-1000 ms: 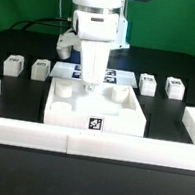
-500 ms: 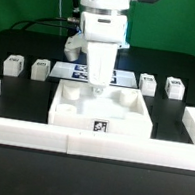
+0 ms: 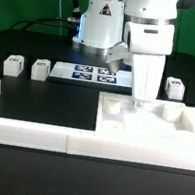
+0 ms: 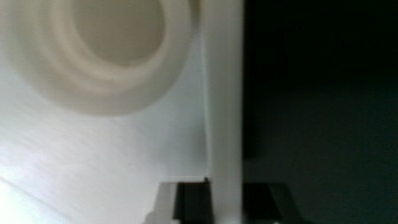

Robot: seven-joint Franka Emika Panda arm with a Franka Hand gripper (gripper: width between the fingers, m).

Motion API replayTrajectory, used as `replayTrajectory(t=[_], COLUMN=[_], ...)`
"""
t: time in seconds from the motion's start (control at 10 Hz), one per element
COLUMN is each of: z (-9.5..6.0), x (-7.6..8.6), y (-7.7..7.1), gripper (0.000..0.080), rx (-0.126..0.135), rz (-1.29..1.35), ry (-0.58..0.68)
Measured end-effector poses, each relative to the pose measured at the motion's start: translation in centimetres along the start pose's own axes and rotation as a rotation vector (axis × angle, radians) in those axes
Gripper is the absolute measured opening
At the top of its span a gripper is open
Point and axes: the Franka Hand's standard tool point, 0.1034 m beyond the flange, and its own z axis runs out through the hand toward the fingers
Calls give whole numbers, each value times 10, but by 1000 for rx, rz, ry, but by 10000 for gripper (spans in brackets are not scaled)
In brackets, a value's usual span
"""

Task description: Assemble square table

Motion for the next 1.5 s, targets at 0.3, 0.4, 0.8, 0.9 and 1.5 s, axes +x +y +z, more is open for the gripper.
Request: replayTrajectory(t=[0.3, 0.4, 0.8, 0.9, 1.5], z=[0, 0, 0, 0, 0], x=[0, -1, -1, -1, -2], y=[0, 0, 0, 0, 0], gripper=[127, 127, 607, 640, 649], rx=[4, 4, 4, 4, 5], rz=[-15, -15, -13, -13, -11], ry=[-7, -7, -7, -7, -7])
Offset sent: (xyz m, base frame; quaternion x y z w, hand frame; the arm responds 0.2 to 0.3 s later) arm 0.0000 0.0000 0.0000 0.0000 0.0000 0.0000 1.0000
